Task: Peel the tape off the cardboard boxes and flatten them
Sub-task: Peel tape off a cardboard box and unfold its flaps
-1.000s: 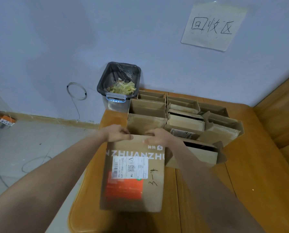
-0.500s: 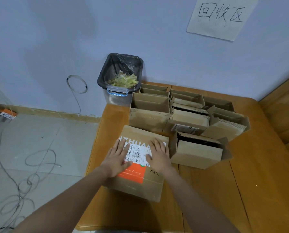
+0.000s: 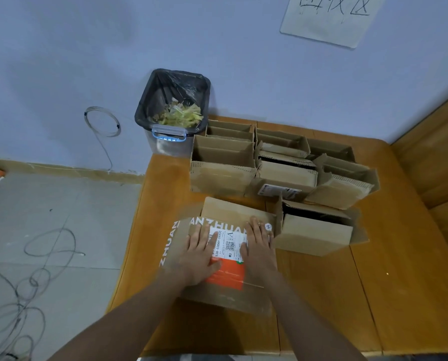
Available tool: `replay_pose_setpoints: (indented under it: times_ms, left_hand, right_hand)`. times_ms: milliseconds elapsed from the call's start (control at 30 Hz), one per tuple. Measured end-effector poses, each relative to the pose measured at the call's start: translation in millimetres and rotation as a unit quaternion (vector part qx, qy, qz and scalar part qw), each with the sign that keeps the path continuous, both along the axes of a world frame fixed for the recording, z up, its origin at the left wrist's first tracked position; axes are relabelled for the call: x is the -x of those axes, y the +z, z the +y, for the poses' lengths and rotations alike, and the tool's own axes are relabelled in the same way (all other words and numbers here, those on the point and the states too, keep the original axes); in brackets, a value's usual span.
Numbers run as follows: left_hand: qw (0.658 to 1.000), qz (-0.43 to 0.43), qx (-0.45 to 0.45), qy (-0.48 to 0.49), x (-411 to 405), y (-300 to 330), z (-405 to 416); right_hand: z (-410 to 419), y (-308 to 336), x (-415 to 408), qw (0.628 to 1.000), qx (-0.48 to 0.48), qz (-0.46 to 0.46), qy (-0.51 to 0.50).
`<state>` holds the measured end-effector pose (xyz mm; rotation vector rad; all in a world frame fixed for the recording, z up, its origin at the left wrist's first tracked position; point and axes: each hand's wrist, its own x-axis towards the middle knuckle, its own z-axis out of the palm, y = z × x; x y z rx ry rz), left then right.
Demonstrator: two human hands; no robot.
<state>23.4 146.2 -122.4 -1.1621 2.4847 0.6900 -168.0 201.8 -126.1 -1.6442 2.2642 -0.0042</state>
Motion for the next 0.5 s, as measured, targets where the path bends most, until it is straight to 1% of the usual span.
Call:
replay_pose_setpoints:
  times_ms: [67,167,300,500]
  left_hand:
    - [0.999,-0.002,-0.048,-0.013,3,-8,2]
    - [0.998,-0.026,-0.042,-0.039,-3,-23,9]
    - [0.997,-0.034,-0.055,-0.030,-22,-40,15]
    - [0.997,-0.065,-0.038,-0.021,-40,-43,7]
  right_hand:
    - [3,-5,5,0.999,-0.034,0.004,-0.008]
    - [10,-15,7,0.998,-0.063,0.011,-0.015]
    - [12,-28,2,0.995,-0.096,-0.013,-0.009]
    - [-3,-42,-5,0.993,-0.114,-0.028,0.023]
